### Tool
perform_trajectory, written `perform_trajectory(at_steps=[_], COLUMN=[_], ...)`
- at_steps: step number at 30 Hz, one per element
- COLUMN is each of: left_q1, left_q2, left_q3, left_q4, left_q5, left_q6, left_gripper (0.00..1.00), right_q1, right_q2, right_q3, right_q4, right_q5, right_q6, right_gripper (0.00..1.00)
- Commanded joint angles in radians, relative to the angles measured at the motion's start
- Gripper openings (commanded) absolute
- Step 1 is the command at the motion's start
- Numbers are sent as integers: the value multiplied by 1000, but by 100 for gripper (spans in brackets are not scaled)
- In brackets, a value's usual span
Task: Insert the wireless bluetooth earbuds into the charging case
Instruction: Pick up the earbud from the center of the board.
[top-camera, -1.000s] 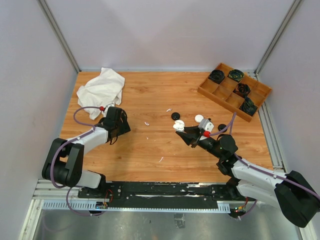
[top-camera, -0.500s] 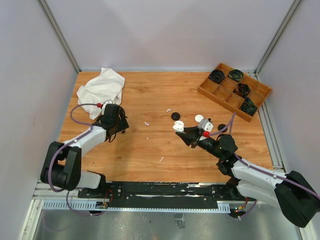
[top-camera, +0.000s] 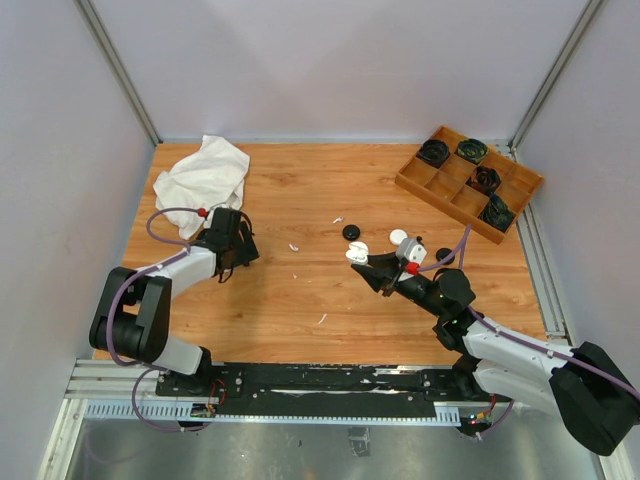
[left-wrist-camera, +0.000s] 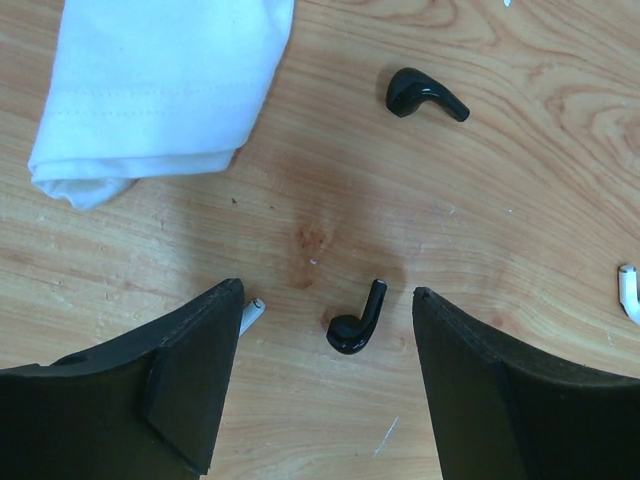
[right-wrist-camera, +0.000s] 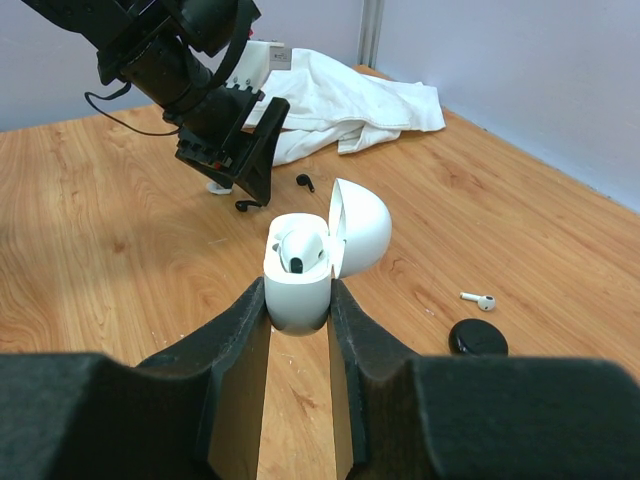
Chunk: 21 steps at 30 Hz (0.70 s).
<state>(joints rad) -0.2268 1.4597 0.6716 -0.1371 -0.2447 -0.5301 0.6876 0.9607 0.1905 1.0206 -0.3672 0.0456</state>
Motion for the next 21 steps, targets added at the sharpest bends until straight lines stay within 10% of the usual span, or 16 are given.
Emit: perform_trajectory(at_steps=[1, 21], left_q1=[8, 8], left_q2=[3, -215], left_q3=[-14, -44], left_q4=[-12, -189], left_q5=[76, 69], left_q6=[-13, -56], left_gripper=[74, 73], right_q1=[17, 16], right_q2=[-14, -32], right_q3=[15, 14], right_q4=[24, 12], right_q5=[-13, -10], right_q6=[-15, -15], right_gripper=[4, 5])
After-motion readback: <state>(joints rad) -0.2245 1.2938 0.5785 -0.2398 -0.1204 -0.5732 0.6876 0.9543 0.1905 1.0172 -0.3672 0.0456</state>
